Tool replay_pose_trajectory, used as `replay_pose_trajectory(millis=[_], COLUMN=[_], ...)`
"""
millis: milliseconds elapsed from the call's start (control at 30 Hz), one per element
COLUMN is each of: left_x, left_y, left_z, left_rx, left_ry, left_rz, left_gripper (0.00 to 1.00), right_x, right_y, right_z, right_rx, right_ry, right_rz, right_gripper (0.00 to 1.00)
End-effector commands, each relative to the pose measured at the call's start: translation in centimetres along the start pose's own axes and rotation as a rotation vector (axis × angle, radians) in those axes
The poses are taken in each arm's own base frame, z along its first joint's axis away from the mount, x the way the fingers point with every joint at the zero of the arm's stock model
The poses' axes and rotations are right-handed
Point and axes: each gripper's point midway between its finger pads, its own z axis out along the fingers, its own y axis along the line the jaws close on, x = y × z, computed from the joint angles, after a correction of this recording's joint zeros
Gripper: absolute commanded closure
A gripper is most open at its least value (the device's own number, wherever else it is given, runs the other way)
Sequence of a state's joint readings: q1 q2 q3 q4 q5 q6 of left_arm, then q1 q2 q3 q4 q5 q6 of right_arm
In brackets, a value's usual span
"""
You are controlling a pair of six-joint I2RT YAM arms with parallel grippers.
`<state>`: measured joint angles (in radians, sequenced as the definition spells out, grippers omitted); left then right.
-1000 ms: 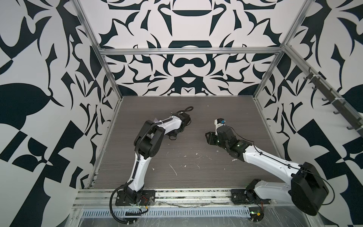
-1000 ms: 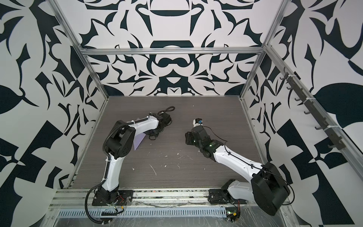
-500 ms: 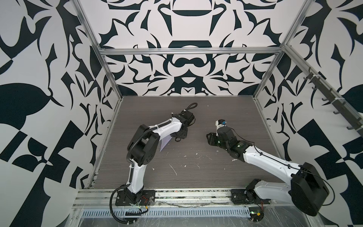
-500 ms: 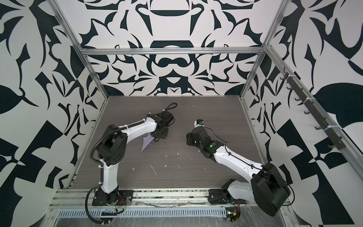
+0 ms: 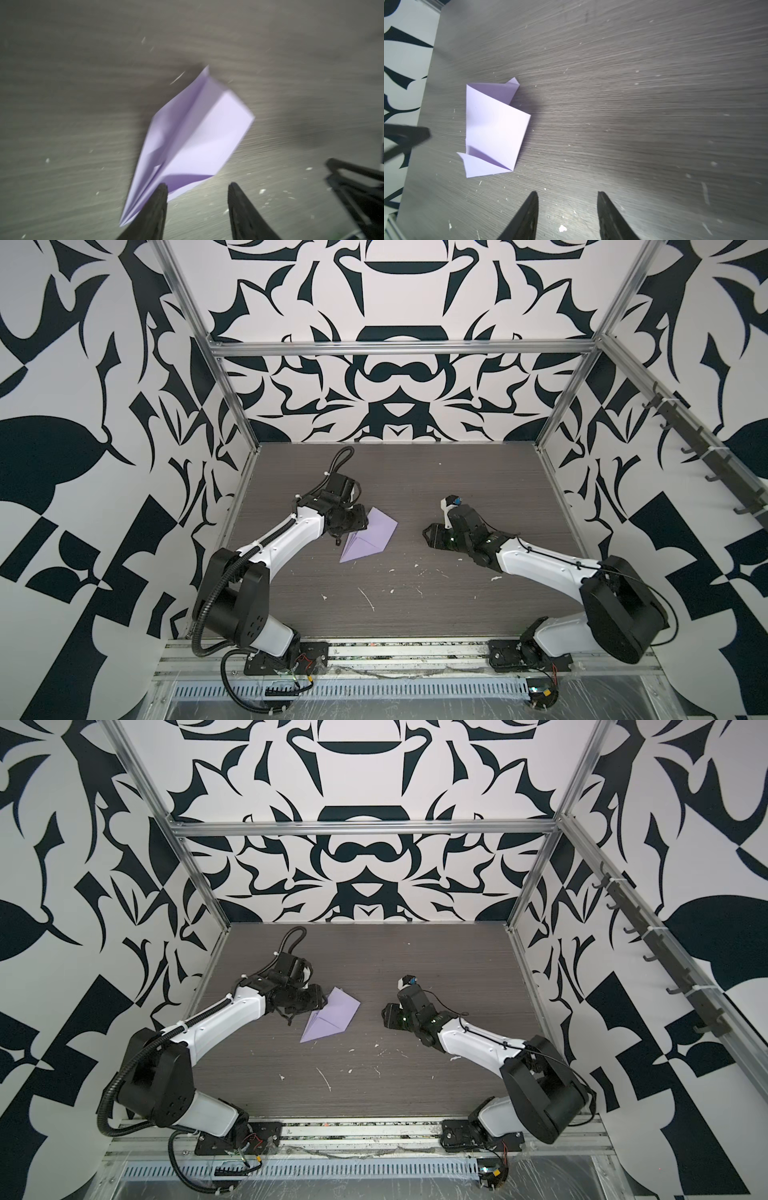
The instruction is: Fold a paper plane with a square sheet of paper (pick it up from the middle)
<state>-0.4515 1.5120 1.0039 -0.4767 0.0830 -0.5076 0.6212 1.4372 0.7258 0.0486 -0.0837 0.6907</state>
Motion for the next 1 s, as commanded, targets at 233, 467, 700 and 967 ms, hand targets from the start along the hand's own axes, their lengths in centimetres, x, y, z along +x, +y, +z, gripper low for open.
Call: replay_pose_trajectory(millis=[233, 467, 700, 967], left_x=[1.4, 1.3, 2.2, 4.0], left_y=[1.4, 2.7, 3.1, 4.1], left_z=[2.3, 2.7, 1.4, 2.1], left_rx=[-0.035, -0.083, -0.090, -0.119], left_ry=[0.023, 0.022, 0.009, 0.079], left_rz=[0.074, 0.087, 0.163, 0.065], left_gripper=[0.55, 0.50, 0.33, 0.27], right_x=[-1.5, -0.9, -0.6, -0.8], right_y=[4.0, 5.1, 5.2, 5.6], right_z=[1.1, 1.8, 2.1, 2.3], right_rx=[-0.138, -0.178, -0.178, -0.190], right_ry=[0.012, 0.045, 0.053, 0.056], right_rz=[0.000, -0.012, -0.009, -0.006], right_gripper=[0.51, 0.52, 0.52, 0.52])
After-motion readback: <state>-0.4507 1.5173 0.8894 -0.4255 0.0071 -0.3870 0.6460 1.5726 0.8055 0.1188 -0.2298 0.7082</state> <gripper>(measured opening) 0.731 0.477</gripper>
